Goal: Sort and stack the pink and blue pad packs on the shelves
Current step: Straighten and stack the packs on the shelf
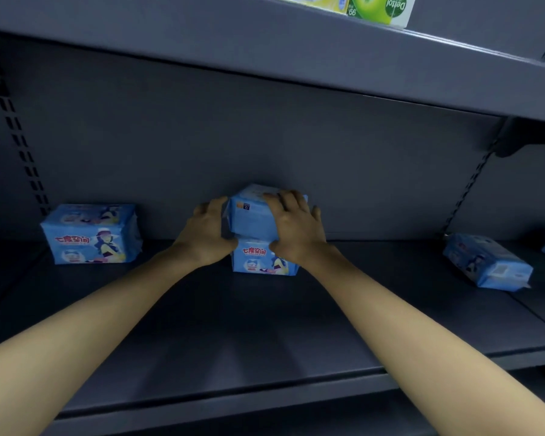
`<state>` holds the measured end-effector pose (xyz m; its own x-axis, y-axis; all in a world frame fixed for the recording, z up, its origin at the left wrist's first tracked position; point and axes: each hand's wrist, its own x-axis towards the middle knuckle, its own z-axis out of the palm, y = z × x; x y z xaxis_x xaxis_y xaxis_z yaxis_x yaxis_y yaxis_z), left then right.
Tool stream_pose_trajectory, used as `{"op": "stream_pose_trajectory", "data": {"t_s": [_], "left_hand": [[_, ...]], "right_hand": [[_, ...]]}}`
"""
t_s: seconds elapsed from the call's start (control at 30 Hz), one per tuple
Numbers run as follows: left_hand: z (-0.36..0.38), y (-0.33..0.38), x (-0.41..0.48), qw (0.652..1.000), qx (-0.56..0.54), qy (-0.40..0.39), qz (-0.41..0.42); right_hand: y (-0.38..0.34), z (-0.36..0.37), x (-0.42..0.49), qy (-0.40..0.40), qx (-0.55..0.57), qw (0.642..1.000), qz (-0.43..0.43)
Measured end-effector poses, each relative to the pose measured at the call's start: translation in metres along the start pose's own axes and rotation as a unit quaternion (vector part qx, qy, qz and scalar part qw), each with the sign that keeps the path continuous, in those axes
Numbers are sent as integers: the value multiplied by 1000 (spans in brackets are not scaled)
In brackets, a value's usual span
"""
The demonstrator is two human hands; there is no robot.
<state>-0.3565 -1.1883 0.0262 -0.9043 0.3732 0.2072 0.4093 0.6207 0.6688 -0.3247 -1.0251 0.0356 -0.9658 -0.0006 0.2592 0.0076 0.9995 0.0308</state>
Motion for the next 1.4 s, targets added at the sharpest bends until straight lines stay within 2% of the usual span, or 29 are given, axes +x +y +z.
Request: {"op": "stream_pose_trajectory", "data": {"t_s": [0.2,0.37,0.5,0.6,0.73,0.9,1.0,1.07,1.2,1.33,1.4], "left_hand": [[-3,-3,4,1000,18,-8,-18],[-2,-3,7,999,24,-14,-22],[-3,-2,9,999,20,-19,-30],[-7,-2,12,999,-3,-21,-39],[-12,-9,17,996,-53,-20,-68],[-14,-18,19,993,-82,-18,-80],[-15,-18,18,988,-125,-25,-89],[-18,-17,15,974,-195,-41,-109],[-26,-12,7,924,-348,-66,-143],[-28,-10,2,910,-381,-74,-145],[-27,-9,0,907,-385,-76,-149]], "right_hand": [[4,11,2,17,-66,998,-6],[10,10,3,38,-32,999,-4],[15,15,5,95,19,995,-19],[17,17,7,154,148,977,-2],[17,3,12,221,353,906,75],[9,-10,12,200,502,832,125],[3,-11,12,174,632,739,153],[1,-12,11,144,705,674,167],[2,-9,7,83,781,587,195],[-4,2,6,60,833,502,227],[-7,5,5,56,843,485,223]]}}
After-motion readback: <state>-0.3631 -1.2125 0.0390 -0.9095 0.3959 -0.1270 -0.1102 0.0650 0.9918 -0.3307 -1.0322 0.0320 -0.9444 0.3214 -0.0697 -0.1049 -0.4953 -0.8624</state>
